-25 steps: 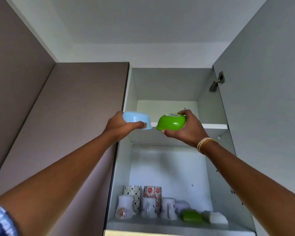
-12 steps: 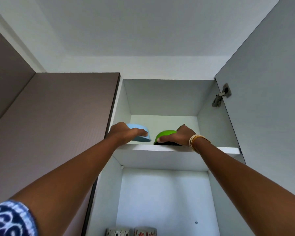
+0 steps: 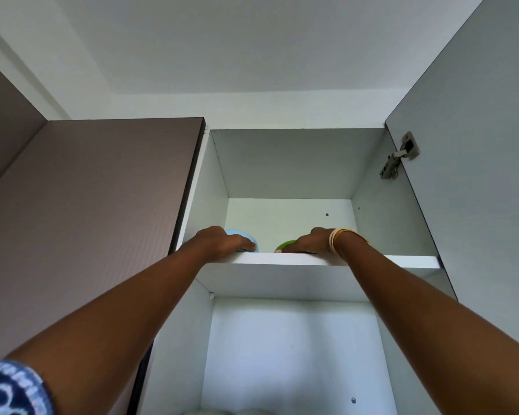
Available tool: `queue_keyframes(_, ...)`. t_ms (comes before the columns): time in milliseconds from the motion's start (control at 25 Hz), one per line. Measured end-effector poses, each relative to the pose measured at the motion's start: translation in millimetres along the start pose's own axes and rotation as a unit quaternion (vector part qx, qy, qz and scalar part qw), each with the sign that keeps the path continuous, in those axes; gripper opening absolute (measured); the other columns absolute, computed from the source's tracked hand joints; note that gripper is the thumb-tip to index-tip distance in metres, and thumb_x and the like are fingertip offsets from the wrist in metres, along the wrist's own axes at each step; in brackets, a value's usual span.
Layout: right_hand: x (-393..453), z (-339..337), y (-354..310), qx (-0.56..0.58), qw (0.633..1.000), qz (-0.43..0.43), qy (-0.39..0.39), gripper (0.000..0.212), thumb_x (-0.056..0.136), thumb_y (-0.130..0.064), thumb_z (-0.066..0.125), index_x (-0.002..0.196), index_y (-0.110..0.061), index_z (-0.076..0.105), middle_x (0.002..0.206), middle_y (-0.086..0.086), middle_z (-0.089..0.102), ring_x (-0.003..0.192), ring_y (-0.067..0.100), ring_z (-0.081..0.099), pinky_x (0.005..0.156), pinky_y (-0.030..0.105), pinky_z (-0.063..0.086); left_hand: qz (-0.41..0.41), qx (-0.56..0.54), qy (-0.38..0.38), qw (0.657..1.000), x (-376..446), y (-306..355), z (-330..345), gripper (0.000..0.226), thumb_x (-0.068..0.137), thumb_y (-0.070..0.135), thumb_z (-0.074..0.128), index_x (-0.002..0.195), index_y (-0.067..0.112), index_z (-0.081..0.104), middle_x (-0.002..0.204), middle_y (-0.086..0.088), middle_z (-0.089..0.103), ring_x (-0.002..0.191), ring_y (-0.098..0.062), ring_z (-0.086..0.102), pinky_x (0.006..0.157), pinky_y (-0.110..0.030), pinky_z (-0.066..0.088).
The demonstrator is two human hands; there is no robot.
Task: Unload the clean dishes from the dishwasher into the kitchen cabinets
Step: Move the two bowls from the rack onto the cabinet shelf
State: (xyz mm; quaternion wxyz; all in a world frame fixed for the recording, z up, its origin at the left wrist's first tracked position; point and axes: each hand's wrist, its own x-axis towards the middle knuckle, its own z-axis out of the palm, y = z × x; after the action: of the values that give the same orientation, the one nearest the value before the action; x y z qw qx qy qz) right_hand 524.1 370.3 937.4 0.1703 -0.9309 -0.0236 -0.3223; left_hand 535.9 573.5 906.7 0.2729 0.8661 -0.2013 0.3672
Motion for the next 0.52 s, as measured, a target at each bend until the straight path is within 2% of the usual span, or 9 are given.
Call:
queue_keyframes(80, -4, 1, -4, -0.023, 0.999, -0.008, -0.037, 0.059, 0.091, -0.056, 0.049, 0.137, -0.02, 0.048, 0.144, 0.009, 0.043, 0.13, 0.026, 0.042, 0.104, 0.028, 0.031, 0.006, 0.037, -0.017, 0.999, 5, -1, 1, 0.02, 0.096, 0.036, 0.048, 0.088, 0.022, 0.06, 0.104, -0.003, 0.045, 0.098, -0.02, 0.042, 0.078, -0.025, 0.036)
queue_keyframes(160, -5, 7, -6, -0.016, 0.997, -0.014, -0.079, 0.051, 0.095, -0.055, 0.041, 0.139, -0.03, 0.046, 0.147, 0.003, 0.041, 0.132, 0.022, 0.039, 0.104, 0.027, 0.027, 0.023, 0.087, -0.049, 0.995, 8, -5, 2, 0.02, 0.097, 0.036, 0.044, 0.09, 0.023, 0.057, 0.105, -0.002, 0.047, 0.1, -0.022, 0.043, 0.09, -0.029, 0.037)
queue_keyframes(280, 0, 13, -4, 0.081, 0.987, -0.017, -0.138, 0.053, 0.098, -0.055, 0.033, 0.134, -0.022, 0.053, 0.143, 0.003, 0.048, 0.127, 0.021, 0.045, 0.109, 0.03, 0.026, 0.021, 0.126, -0.121, 0.984, 27, -11, 3, 0.022, 0.095, 0.039, 0.035, 0.096, 0.033, 0.057, 0.118, 0.0, 0.055, 0.107, -0.024, 0.049, 0.104, -0.041, 0.036)
queue_keyframes(360, 7, 15, 0, 0.091, 0.991, -0.006, -0.102, 0.061, 0.097, -0.058, 0.027, 0.131, -0.017, 0.057, 0.143, 0.011, 0.049, 0.125, 0.024, 0.049, 0.113, 0.035, 0.027, 0.027, 0.126, -0.149, 0.98, 32, -12, 5, 0.021, 0.092, 0.04, 0.035, 0.092, 0.037, 0.055, 0.112, 0.004, 0.055, 0.105, -0.023, 0.049, 0.102, -0.041, 0.035)
queue_keyframes(440, 8, 18, 4, 0.05, 0.998, 0.032, -0.019, 0.071, 0.094, -0.063, 0.027, 0.136, -0.011, 0.051, 0.146, 0.014, 0.045, 0.131, 0.03, 0.044, 0.113, 0.039, 0.028, 0.027, 0.121, -0.17, 0.978, 32, -11, 6, 0.024, 0.094, 0.04, 0.035, 0.099, 0.028, 0.055, 0.105, 0.004, 0.054, 0.102, -0.023, 0.046, 0.098, -0.037, 0.034)
queue_keyframes(480, 6, 20, 6, 0.018, 0.999, 0.048, 0.018, 0.077, 0.091, -0.068, 0.027, 0.136, -0.01, 0.049, 0.144, 0.015, 0.045, 0.13, 0.032, 0.045, 0.11, 0.039, 0.031, 0.009, 0.117, -0.173, 0.978, 33, -13, 6, 0.038, 0.09, 0.053, 0.036, 0.109, 0.027, 0.056, 0.114, 0.002, 0.055, 0.109, -0.024, 0.047, 0.104, -0.038, 0.032)
queue_keyframes(520, 1, 20, 8, -0.016, 0.997, 0.062, 0.043, 0.082, 0.088, -0.073, 0.026, 0.135, -0.01, 0.049, 0.14, 0.015, 0.05, 0.126, 0.033, 0.048, 0.106, 0.039, 0.035, -0.016, 0.109, -0.165, 0.98, 36, -17, 6, 0.064, 0.077, 0.073, 0.036, 0.121, 0.031, 0.054, 0.131, 0.001, 0.052, 0.121, -0.026, 0.045, 0.11, -0.043, 0.028)
